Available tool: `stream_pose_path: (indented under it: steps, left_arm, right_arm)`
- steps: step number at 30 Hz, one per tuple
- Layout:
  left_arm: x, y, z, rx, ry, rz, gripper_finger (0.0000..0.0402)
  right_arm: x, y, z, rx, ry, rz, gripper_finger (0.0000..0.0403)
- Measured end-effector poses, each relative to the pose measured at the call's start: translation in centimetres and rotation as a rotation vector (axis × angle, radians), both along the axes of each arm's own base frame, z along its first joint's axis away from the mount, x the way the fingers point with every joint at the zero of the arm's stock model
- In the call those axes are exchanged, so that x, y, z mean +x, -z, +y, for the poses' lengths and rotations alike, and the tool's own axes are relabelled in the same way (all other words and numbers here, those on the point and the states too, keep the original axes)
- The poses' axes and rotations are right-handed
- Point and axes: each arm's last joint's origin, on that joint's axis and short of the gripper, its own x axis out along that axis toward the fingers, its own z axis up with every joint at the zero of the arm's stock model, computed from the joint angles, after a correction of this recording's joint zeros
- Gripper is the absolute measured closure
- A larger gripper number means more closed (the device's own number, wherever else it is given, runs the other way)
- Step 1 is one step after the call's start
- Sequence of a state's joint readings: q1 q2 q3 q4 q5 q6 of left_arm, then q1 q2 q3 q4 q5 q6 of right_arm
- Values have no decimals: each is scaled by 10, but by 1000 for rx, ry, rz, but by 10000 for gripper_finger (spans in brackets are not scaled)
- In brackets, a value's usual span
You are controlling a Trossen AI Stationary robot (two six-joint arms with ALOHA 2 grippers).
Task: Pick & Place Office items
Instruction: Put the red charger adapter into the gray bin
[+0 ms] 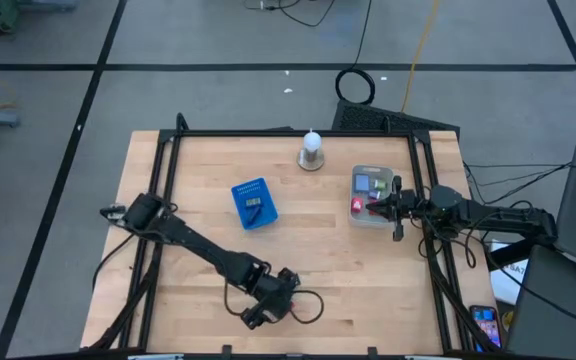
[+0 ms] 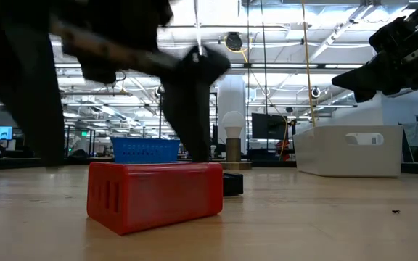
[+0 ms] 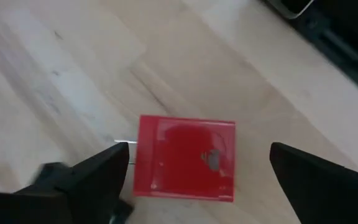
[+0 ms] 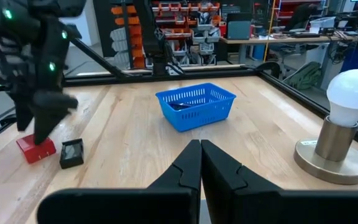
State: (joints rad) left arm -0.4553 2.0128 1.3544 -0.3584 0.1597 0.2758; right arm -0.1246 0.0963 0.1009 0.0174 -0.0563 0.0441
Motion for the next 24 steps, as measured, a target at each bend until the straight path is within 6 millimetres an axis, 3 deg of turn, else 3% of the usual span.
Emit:
stream_pose_path:
  steps: [3,7,15,24]
  left_arm:
    - [6,10,6,-21,-30,31,20]
    - [11,8,12,-74,-61,31,36]
    - [11,8,11,-95,-64,35,78]
    - [12,15,10,-126,-48,48,95]
  right_arm:
    - [0,0,0,5,1,0,403]
    - [0,0,0,24,3,4,403]
    - [1,1,0,27,4,14,403]
    - [1,1,0,26,4,14,403]
